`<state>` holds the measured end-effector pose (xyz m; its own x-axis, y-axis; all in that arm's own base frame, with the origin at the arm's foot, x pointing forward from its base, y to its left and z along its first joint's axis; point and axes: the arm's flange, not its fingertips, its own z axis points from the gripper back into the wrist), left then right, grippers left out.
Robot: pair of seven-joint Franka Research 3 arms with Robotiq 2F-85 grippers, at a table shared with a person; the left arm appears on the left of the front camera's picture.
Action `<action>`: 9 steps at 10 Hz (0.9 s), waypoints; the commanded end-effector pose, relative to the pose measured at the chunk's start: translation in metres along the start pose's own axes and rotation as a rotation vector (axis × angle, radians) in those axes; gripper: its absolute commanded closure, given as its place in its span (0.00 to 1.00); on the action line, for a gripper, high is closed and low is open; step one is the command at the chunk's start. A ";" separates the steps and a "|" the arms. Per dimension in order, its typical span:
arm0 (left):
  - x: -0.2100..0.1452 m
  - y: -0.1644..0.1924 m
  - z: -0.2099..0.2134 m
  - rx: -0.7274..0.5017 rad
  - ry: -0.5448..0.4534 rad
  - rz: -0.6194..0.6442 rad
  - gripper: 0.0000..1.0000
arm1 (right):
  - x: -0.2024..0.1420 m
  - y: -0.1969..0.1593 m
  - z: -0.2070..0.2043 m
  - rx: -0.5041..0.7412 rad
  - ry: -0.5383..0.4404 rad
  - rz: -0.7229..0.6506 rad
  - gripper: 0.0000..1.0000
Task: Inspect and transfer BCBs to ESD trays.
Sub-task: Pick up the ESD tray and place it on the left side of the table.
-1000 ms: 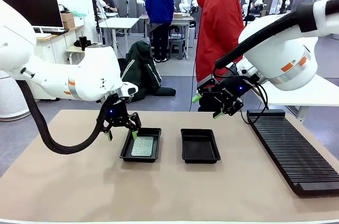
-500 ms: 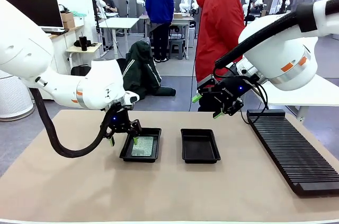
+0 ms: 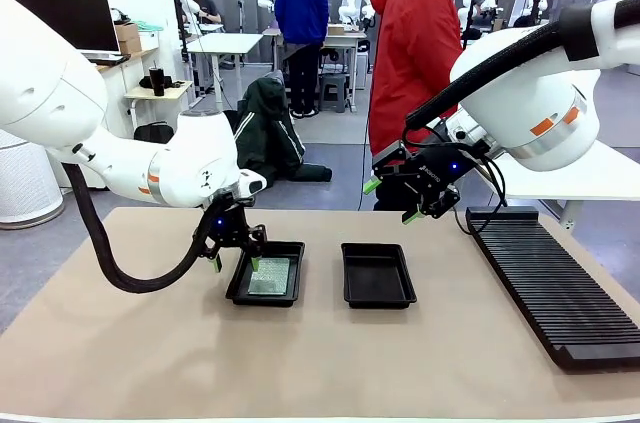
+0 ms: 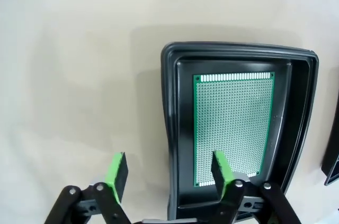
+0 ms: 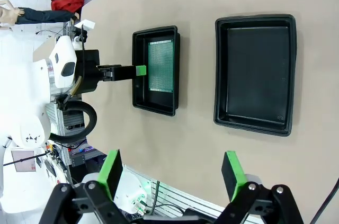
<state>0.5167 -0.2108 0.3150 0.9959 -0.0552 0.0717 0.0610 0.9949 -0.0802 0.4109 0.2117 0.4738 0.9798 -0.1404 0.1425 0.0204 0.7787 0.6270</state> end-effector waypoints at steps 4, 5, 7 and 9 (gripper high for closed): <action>0.002 -0.002 -0.008 0.022 -0.026 0.016 0.26 | 0.000 0.002 -0.001 -0.002 -0.012 -0.015 0.00; 0.003 -0.002 -0.010 0.018 -0.024 0.017 0.49 | 0.000 0.002 -0.001 -0.002 -0.012 -0.015 0.00; 0.003 0.000 -0.013 0.003 -0.027 0.027 0.60 | 0.000 0.002 -0.001 -0.002 -0.012 -0.015 0.00; 0.003 0.001 -0.012 -0.002 -0.040 0.024 0.74 | 0.000 0.002 -0.001 -0.002 -0.012 -0.015 0.00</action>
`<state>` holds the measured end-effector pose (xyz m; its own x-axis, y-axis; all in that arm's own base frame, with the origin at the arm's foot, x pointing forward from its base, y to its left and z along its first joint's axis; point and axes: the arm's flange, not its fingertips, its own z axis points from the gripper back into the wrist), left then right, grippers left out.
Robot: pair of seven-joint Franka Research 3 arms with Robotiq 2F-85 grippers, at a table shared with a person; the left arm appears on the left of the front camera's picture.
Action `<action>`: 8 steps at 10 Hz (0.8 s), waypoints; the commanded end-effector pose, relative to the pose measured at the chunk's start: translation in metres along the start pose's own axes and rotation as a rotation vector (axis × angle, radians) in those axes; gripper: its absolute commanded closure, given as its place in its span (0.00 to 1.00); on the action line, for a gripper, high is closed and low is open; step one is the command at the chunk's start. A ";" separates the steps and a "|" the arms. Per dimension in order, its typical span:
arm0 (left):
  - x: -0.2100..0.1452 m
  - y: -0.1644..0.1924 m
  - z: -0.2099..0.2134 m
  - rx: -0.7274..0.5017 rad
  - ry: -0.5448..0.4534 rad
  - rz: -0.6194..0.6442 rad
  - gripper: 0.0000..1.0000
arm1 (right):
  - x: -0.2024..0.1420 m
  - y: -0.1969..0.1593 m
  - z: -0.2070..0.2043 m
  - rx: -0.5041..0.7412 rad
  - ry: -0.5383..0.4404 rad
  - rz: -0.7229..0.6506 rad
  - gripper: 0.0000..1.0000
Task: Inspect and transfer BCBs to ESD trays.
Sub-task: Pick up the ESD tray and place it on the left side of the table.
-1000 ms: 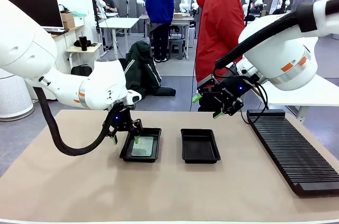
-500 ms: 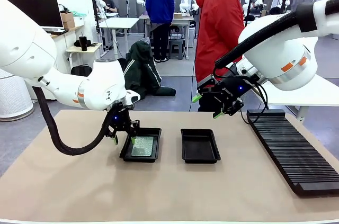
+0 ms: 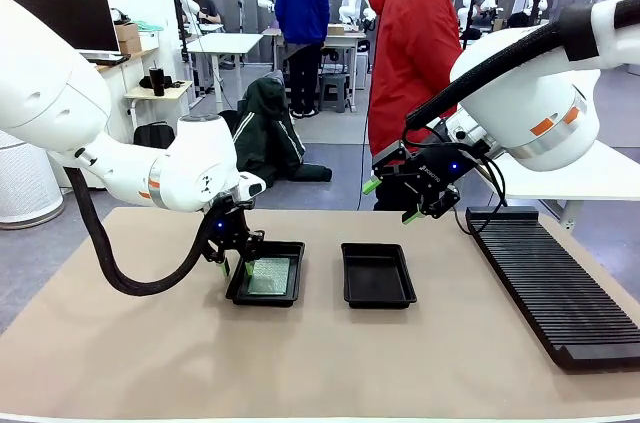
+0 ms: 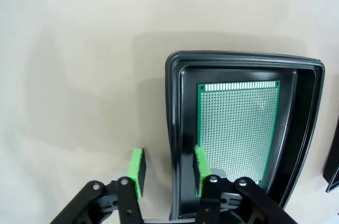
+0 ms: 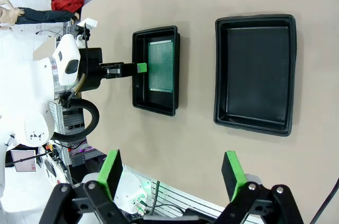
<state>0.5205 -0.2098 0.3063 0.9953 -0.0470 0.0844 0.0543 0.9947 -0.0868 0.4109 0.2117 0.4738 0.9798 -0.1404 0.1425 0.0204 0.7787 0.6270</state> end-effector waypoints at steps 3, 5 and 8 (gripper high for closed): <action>0.000 0.000 -0.001 -0.009 -0.031 0.019 0.71 | 0.000 0.002 -0.001 -0.002 -0.012 -0.015 0.00; 0.001 0.001 0.000 -0.007 -0.028 0.017 0.89 | 0.000 0.002 -0.001 -0.002 -0.012 -0.015 0.00; 0.001 0.003 -0.001 -0.013 -0.019 0.016 1.00 | 0.000 0.002 -0.001 -0.002 -0.012 -0.015 0.00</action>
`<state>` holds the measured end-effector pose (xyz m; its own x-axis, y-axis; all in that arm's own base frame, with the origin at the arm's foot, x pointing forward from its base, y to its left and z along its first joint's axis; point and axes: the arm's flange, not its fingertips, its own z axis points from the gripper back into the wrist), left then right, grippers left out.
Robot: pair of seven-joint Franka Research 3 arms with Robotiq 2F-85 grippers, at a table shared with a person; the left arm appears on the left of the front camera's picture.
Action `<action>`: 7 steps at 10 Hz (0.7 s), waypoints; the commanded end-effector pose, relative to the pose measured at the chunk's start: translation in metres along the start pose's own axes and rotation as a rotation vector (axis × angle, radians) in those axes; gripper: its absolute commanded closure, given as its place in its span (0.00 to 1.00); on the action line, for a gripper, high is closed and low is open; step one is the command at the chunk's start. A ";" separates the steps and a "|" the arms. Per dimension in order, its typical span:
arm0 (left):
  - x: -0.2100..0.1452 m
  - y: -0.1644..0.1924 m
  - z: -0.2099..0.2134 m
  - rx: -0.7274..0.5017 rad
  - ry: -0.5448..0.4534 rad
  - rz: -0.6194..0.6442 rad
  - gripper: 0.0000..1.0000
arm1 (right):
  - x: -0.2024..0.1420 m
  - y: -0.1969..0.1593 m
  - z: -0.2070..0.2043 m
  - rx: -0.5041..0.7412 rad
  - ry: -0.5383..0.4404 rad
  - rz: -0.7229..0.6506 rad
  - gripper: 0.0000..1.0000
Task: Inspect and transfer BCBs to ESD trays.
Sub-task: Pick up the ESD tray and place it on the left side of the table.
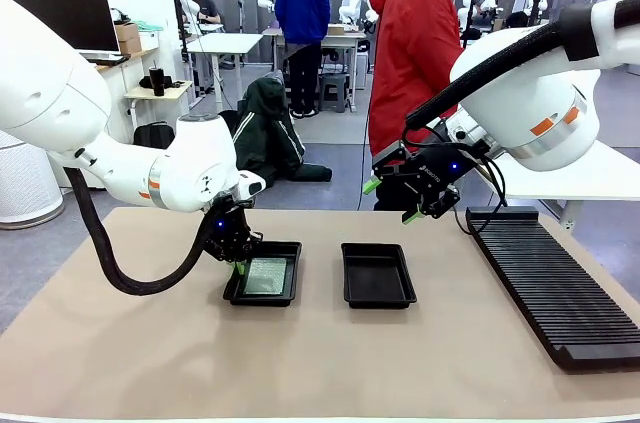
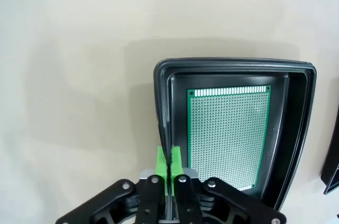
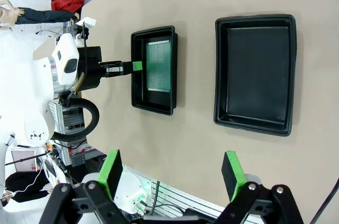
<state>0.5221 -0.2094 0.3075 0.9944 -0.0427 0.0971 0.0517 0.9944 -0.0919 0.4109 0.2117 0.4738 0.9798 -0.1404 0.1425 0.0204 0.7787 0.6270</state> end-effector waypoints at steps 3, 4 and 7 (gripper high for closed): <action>0.000 0.000 0.000 -0.001 0.000 0.002 1.00 | 0.000 0.002 -0.001 -0.002 -0.012 -0.015 0.00; 0.000 0.000 0.000 -0.001 0.000 0.002 1.00 | 0.000 0.002 -0.001 -0.002 -0.012 -0.015 0.00; 0.000 0.000 0.000 -0.001 0.000 0.002 1.00 | 0.000 0.002 -0.001 -0.002 -0.012 -0.015 0.00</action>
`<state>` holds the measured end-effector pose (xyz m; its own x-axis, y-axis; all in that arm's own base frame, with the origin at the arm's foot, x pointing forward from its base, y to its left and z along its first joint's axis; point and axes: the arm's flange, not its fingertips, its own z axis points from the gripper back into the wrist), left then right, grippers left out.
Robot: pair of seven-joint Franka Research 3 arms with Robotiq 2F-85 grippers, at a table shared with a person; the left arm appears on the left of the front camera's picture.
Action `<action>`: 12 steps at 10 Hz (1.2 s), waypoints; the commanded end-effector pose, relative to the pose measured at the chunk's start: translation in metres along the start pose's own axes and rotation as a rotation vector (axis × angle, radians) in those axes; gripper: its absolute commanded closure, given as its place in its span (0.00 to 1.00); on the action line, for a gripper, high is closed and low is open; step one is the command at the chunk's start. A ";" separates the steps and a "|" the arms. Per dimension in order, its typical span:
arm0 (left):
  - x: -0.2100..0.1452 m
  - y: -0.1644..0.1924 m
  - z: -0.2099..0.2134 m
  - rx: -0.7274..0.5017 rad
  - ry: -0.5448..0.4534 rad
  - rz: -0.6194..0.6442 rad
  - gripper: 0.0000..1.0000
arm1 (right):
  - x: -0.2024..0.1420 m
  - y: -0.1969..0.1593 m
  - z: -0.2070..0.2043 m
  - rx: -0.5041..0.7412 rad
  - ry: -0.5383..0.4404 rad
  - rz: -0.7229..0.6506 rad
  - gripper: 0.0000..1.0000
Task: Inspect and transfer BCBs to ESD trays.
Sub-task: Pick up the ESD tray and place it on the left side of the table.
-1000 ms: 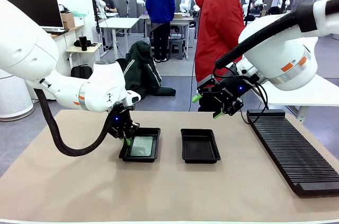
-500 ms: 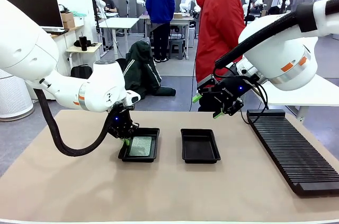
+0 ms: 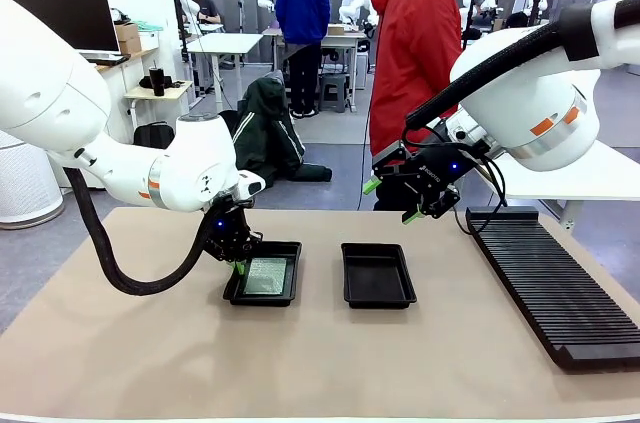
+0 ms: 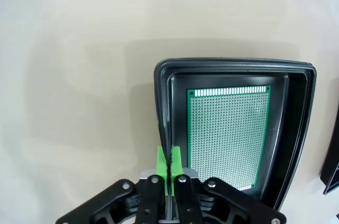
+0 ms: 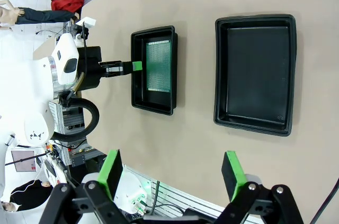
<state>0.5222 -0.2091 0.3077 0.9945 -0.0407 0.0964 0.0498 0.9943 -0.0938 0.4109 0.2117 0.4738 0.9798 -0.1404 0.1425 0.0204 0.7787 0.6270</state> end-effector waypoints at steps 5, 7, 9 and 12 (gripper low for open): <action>0.000 0.000 0.000 0.001 0.000 0.000 1.00 | 0.000 0.002 -0.001 -0.002 -0.012 -0.015 0.00; 0.000 0.000 0.000 0.000 0.000 0.000 0.97 | 0.000 0.002 -0.001 -0.002 -0.012 -0.015 0.00; -0.006 0.030 0.007 -0.013 -0.010 0.028 0.97 | 0.000 0.002 -0.001 -0.002 -0.012 -0.015 0.00; -0.015 0.095 0.025 -0.085 -0.034 0.027 0.97 | 0.000 0.002 -0.001 -0.002 -0.012 -0.015 0.00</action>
<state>0.5215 -0.1341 0.3181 0.9945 0.0048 0.1043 0.0098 0.9902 -0.1390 0.4111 0.2117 0.4741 0.9797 -0.1405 0.1428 0.0202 0.7786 0.6272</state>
